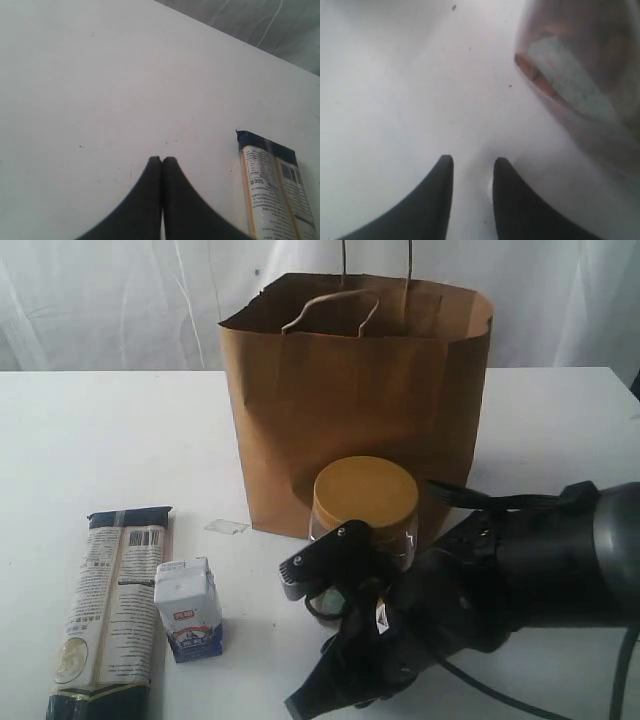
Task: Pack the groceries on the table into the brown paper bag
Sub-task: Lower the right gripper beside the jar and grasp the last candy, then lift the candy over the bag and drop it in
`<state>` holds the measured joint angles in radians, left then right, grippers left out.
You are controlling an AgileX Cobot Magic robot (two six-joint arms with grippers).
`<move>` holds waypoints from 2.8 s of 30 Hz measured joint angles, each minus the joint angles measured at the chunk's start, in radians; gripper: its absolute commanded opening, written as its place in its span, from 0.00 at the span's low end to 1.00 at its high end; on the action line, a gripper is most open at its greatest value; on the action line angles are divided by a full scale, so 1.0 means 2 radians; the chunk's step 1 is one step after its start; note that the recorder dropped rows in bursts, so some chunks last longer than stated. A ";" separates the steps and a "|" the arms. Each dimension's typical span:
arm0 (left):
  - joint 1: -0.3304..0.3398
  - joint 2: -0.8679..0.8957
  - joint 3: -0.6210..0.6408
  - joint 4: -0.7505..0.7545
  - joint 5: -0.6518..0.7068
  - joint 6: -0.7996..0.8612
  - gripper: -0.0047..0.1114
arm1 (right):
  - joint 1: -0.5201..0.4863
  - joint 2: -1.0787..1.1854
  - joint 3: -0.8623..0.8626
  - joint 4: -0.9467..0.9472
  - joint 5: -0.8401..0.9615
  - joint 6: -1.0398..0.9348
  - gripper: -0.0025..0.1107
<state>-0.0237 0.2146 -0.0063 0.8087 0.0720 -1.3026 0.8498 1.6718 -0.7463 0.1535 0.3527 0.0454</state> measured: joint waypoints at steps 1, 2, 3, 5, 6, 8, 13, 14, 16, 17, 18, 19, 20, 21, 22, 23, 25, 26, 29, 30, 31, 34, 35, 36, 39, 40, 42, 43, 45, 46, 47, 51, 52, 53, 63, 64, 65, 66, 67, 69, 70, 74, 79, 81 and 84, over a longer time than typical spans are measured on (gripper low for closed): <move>0.000 0.000 0.000 0.000 0.000 0.000 0.04 | 0.000 0.000 -0.001 -0.001 -0.001 0.000 0.27; 0.000 0.000 0.000 0.000 0.000 0.000 0.04 | 0.000 0.000 -0.001 -0.003 -0.001 0.001 0.27; 0.000 0.000 0.000 0.000 0.000 0.000 0.04 | 0.000 0.000 -0.001 -0.007 -0.001 0.004 0.27; 0.000 0.000 0.000 0.000 0.000 0.000 0.04 | 0.000 0.000 -0.001 -0.020 -0.001 0.013 0.27; 0.000 0.000 0.000 0.000 0.000 0.000 0.04 | 0.000 0.000 -0.001 -0.030 -0.001 0.023 0.27; 0.000 0.000 0.000 0.000 0.000 0.000 0.04 | 0.000 0.000 -0.001 -0.045 0.004 0.037 0.27; 0.000 0.000 0.000 0.000 0.000 0.000 0.04 | 0.000 0.000 -0.002 -0.067 0.010 0.065 0.27; 0.000 0.000 0.000 0.000 0.000 0.000 0.04 | 0.000 0.000 -0.002 -0.068 0.010 0.067 0.27; 0.000 0.000 0.000 0.000 0.000 0.000 0.04 | 0.000 0.000 -0.002 -0.069 0.010 0.071 0.27; 0.000 0.000 0.000 0.000 0.000 0.000 0.04 | 0.000 0.000 -0.002 -0.070 0.010 0.074 0.27; 0.000 0.000 0.000 0.000 0.000 0.000 0.04 | 0.000 0.000 -0.002 -0.070 0.010 0.075 0.27; 0.000 0.000 0.000 0.000 0.000 0.000 0.04 | 0.000 -0.001 -0.002 -0.070 0.010 0.076 0.27; 0.000 0.000 0.000 0.000 0.000 0.000 0.04 | 0.000 -0.003 -0.002 -0.070 0.014 0.078 0.27; 0.000 0.000 0.000 0.000 0.000 0.000 0.04 | 0.000 -0.006 -0.002 -0.070 0.016 0.078 0.27; 0.000 0.000 0.000 0.000 0.000 0.000 0.04 | 0.000 -0.011 -0.002 -0.068 0.024 0.082 0.27; 0.000 0.000 0.000 0.000 0.000 0.000 0.04 | 0.000 -0.017 -0.002 -0.067 0.032 0.085 0.27; 0.000 0.000 0.000 0.000 0.000 0.000 0.04 | 0.000 -0.027 -0.001 -0.066 0.041 0.088 0.27; 0.000 0.000 0.000 0.000 0.000 0.000 0.04 | 0.000 -0.032 0.000 -0.065 0.044 0.089 0.27; 0.000 0.000 0.000 0.000 0.000 0.000 0.04 | 0.000 -0.038 0.000 -0.068 0.049 0.090 0.27; 0.000 0.000 0.000 0.000 0.000 0.000 0.04 | 0.000 -0.038 0.000 -0.071 0.050 0.091 0.27; 0.000 0.000 0.000 0.000 0.000 0.000 0.04 | 0.000 -0.038 0.000 -0.077 0.050 0.096 0.27; 0.000 0.000 0.000 0.000 0.000 0.000 0.04 | 0.000 -0.029 0.000 -0.100 0.046 0.110 0.27; 0.000 0.000 0.000 0.000 0.000 0.000 0.04 | 0.000 -0.025 0.000 -0.108 0.043 0.115 0.27; 0.000 0.000 0.000 0.000 0.000 0.000 0.04 | 0.000 -0.020 0.000 -0.119 0.040 0.121 0.27; 0.000 0.000 0.000 0.000 0.000 0.000 0.04 | 0.000 -0.005 0.000 -0.138 0.026 0.134 0.26; 0.000 0.000 0.000 0.000 0.000 0.000 0.04 | 0.000 -0.002 0.000 -0.144 0.023 0.134 0.27; 0.000 0.000 0.000 0.000 0.000 0.000 0.04 | 0.000 0.000 0.000 -0.146 0.020 0.139 0.23; 0.000 0.000 0.000 0.000 0.000 0.000 0.04 | 0.000 0.000 0.000 -0.147 0.019 0.143 0.20; 0.000 0.000 0.000 0.000 0.000 0.000 0.04 | 0.000 0.000 -0.001 -0.147 0.018 0.147 0.12; 0.000 0.000 0.000 0.000 0.000 0.000 0.04 | 0.000 0.000 -0.001 -0.147 0.018 0.147 0.10; 0.000 0.000 0.000 0.000 0.000 0.000 0.04 | 0.000 0.000 -0.001 -0.148 0.018 0.148 0.08; 0.000 0.000 0.000 0.000 0.000 0.000 0.04 | 0.000 0.000 -0.002 -0.151 0.032 0.148 0.08; 0.000 0.000 0.000 0.000 0.000 0.000 0.04 | 0.000 0.000 -0.002 -0.154 0.035 0.148 0.09; 0.000 0.000 0.000 0.000 0.000 0.000 0.04 | 0.000 0.000 -0.003 -0.156 0.036 0.148 0.11; 0.000 0.000 0.000 0.000 0.000 0.000 0.04 | 0.000 -0.019 -0.004 -0.158 0.078 0.153 0.28; 0.000 0.000 0.000 0.000 0.000 0.000 0.04 | 0.000 -0.021 -0.004 -0.156 0.083 0.154 0.28; 0.000 0.000 0.000 0.000 0.000 0.000 0.04 | 0.000 -0.023 -0.004 -0.155 0.087 0.156 0.28; 0.000 0.000 0.000 0.000 0.000 0.000 0.04 | 0.000 -0.024 -0.003 -0.155 0.087 0.157 0.28; 0.000 0.000 0.000 0.000 0.000 0.000 0.04 | 0.000 -0.024 0.000 -0.154 0.086 0.164 0.28; 0.000 0.000 0.000 0.000 0.000 0.000 0.04 | 0.000 -0.022 0.008 -0.140 0.072 0.174 0.28; 0.000 0.000 0.000 0.000 0.000 0.000 0.04 | 0.000 -0.020 0.013 -0.129 0.061 0.177 0.28; 0.000 0.000 0.000 0.000 0.000 0.000 0.04 | 0.006 -0.011 0.031 -0.108 0.010 0.180 0.28; 0.000 0.000 0.000 0.000 0.000 0.000 0.04 | 0.008 -0.010 0.034 -0.105 -0.011 0.181 0.28; 0.000 0.000 0.000 0.000 0.000 0.000 0.04 | 0.008 -0.010 0.034 -0.105 -0.014 0.181 0.27; 0.000 0.000 0.000 0.000 0.000 0.000 0.04 | 0.008 -0.010 0.034 -0.105 -0.018 0.182 0.21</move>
<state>-0.0237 0.2146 -0.0063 0.8087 0.0720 -1.3026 0.8665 1.6509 -0.6780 -0.0571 0.3176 0.4087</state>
